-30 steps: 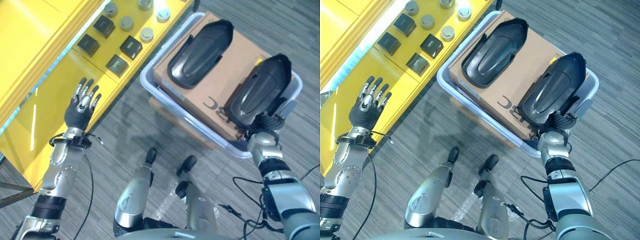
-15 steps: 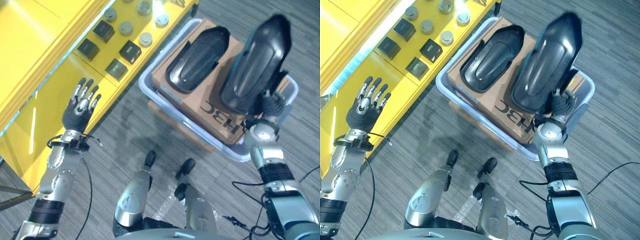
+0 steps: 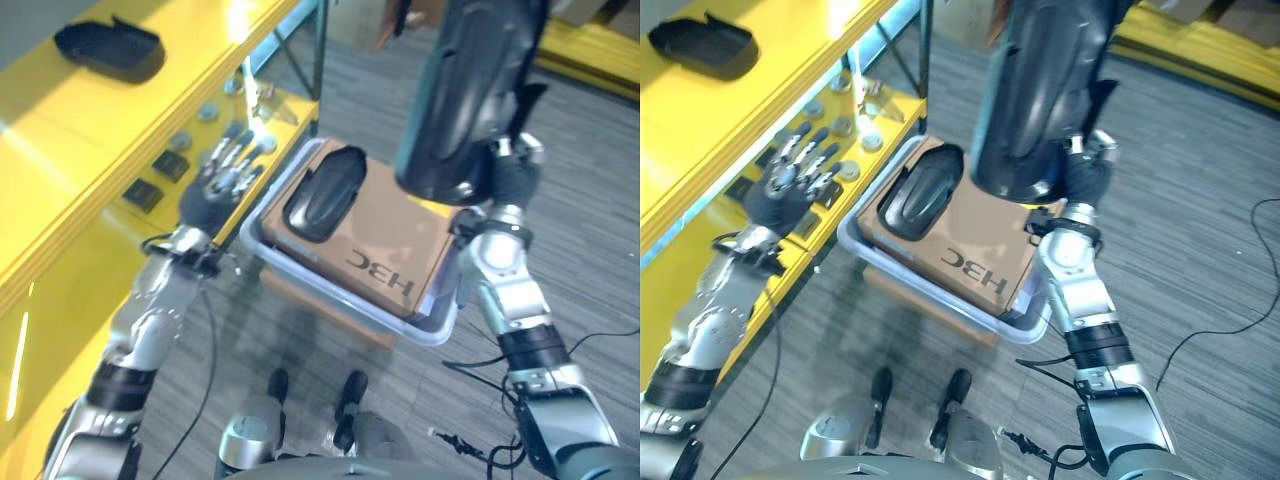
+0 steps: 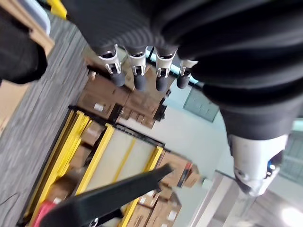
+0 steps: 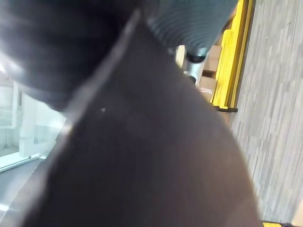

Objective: Move parts from the plastic box to the shelf.

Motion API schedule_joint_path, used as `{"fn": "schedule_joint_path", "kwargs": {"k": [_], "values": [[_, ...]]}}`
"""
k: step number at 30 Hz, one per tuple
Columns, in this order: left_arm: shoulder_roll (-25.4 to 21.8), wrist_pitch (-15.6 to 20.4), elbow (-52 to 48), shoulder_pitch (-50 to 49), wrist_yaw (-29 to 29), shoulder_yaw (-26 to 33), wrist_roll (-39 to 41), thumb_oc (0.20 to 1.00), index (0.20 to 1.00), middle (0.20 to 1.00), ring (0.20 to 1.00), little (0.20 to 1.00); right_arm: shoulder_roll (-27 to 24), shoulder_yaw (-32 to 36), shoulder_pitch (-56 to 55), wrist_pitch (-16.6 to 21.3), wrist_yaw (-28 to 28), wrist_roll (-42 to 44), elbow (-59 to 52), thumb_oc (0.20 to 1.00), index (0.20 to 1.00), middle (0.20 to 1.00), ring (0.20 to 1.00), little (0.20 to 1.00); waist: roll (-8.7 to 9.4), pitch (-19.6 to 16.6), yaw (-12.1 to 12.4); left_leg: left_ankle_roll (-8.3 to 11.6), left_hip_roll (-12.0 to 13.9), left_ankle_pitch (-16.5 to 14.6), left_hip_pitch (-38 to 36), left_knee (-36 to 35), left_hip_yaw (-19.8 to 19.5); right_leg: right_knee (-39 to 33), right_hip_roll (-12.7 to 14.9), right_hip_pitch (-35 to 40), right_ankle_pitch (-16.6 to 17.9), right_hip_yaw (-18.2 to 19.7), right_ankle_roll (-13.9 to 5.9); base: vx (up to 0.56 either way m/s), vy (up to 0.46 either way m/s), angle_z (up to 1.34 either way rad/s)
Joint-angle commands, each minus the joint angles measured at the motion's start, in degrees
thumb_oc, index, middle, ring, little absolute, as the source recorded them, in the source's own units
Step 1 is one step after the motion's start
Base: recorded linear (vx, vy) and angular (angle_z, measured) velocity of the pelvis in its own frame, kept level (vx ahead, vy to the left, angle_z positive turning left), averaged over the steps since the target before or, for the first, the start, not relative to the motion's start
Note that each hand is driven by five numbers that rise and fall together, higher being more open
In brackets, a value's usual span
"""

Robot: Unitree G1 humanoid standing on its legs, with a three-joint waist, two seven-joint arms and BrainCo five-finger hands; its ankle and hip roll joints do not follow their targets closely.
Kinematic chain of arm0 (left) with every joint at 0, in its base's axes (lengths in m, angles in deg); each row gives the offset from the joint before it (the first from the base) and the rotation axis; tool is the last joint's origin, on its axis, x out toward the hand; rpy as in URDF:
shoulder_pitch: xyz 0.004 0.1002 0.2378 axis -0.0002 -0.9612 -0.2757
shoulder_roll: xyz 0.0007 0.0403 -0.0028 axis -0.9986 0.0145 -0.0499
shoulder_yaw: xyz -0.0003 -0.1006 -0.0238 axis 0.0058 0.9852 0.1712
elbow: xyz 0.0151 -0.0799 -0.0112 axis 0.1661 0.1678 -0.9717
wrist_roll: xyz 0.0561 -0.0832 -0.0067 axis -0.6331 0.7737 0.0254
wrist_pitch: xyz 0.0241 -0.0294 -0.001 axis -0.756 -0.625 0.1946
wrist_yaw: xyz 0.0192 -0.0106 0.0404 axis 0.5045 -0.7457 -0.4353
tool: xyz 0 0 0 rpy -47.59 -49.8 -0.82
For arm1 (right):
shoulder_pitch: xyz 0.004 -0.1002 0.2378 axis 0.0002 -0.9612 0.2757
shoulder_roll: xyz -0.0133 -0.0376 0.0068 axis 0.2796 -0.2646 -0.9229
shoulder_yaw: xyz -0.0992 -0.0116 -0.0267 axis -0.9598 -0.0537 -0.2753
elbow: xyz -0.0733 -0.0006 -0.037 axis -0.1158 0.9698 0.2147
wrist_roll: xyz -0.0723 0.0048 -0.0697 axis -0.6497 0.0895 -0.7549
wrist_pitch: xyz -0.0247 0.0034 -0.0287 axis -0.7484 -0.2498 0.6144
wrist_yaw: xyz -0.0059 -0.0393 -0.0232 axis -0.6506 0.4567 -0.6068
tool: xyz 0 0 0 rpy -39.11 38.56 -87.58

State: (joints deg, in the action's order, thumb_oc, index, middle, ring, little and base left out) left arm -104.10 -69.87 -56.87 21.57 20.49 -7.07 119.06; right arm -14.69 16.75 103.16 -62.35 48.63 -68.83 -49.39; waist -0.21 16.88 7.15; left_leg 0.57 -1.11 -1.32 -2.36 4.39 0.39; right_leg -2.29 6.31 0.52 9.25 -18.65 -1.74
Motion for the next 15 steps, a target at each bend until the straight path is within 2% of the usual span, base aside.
{"fn": "schedule_joint_path", "kwargs": {"k": [1, 5, 10, 15], "values": [[3.2, 1.5, 7.2, 2.0, -6.0, -3.5, 1.7, 1.000, 1.000, 1.000, 1.000, 1.000, 1.5, -2.9, 3.4, 2.3, -1.8, -1.8, 2.1, 0.200, 0.200, 0.200, 0.200, 0.200, -0.61, -8.4, -0.1, 1.37, 3.2, 1.1, 1.8, -1.2, 3.6, 1.4, 3.4, 4.6, -6.9, 1.9, -7.07, 0.09, -0.015, -0.33], [6.3, 4.0, 12.5, 6.7, -7.0, -6.4, 0.9, 1.000, 1.000, 1.000, 1.000, 1.000, 4.0, -6.0, 4.0, 1.9, -2.8, -1.4, 5.1, 0.200, 0.200, 0.200, 0.200, 0.200, -0.62, -9.8, -1.7, 1.52, 3.6, 0.9, 0.2, -1.5, 4.5, 1.4, 3.1, 5.4, -7.1, 2.9, -6.94, 0.06, -0.025, -0.25], [9.8, 3.4, 14.3, 10.0, -10.3, -9.0, 0.4, 1.000, 1.000, 1.000, 1.000, 1.000, 7.0, -9.6, 4.9, 2.1, -4.2, -0.3, 9.6, 0.200, 0.200, 0.200, 0.200, 0.200, -0.36, -10.8, -2.7, 1.58, 3.8, 0.4, -0.9, -1.1, 4.9, 1.3, 2.9, 6.1, -7.2, 3.7, -6.72, 0.04, -0.036, -0.11], [9.9, 4.7, 15.0, 11.3, -11.6, -10.2, -10.6, 1.000, 1.000, 1.000, 1.000, 1.000, 7.6, -10.8, 4.8, 1.1, -5.5, -0.9, 10.0, 0.200, 0.200, 0.200, 0.200, 0.200, -0.13, -11.6, -3.0, 1.63, 3.9, 0.1, -1.4, -1.3, 4.9, 0.8, 2.7, 6.6, -7.4, 3.9, -6.74, 0.01, -0.011, -0.02]]}}
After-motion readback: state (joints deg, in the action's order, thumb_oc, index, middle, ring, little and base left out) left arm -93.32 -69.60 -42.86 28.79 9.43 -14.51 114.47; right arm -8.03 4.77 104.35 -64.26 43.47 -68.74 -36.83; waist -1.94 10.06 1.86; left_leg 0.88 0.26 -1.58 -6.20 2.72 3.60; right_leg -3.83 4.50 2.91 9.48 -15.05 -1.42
